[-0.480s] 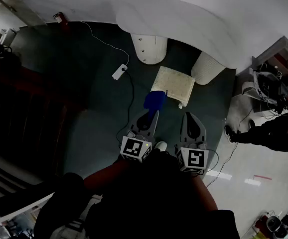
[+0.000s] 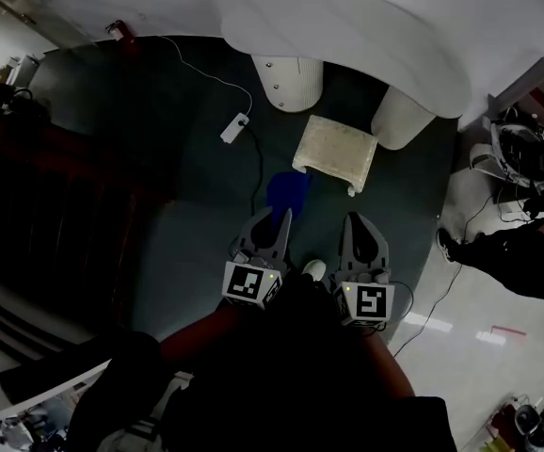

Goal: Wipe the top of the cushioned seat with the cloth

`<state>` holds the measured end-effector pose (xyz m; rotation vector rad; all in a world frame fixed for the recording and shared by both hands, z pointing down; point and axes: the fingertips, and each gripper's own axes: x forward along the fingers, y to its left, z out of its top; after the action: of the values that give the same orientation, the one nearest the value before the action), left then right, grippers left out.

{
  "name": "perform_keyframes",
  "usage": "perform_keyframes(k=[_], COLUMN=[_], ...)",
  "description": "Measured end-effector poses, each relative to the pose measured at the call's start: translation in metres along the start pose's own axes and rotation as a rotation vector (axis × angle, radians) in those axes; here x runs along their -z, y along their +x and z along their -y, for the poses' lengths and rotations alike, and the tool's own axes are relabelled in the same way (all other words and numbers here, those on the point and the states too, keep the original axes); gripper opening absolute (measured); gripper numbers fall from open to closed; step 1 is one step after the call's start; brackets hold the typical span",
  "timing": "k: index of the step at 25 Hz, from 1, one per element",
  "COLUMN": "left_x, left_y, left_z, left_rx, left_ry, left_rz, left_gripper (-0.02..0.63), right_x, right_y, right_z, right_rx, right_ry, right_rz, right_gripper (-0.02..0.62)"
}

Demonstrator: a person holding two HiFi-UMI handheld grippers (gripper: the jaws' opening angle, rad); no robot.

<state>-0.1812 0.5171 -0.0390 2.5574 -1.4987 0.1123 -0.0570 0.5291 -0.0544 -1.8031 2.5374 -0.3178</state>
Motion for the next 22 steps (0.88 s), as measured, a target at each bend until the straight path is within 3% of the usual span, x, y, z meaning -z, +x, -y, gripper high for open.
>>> perform_keyframes(k=[12, 22], left_x=[0.009, 0.005], left_y=[0.079, 0.178], left_z=[-0.024, -0.110], left_rx=[0.095, 0.191], left_ry=[-0.041, -0.067], left_rz=[-0.048, -0.146], left_gripper=[0.035, 0.035], right_x=[0.002, -0.020], right_y=[0.060, 0.195], right_z=[0.040, 0.042], right_rx=[0.079, 0.138], right_ry=[-0.058, -0.105], right_rz=[-0.047, -0.106], right_gripper=[0.038, 0.038])
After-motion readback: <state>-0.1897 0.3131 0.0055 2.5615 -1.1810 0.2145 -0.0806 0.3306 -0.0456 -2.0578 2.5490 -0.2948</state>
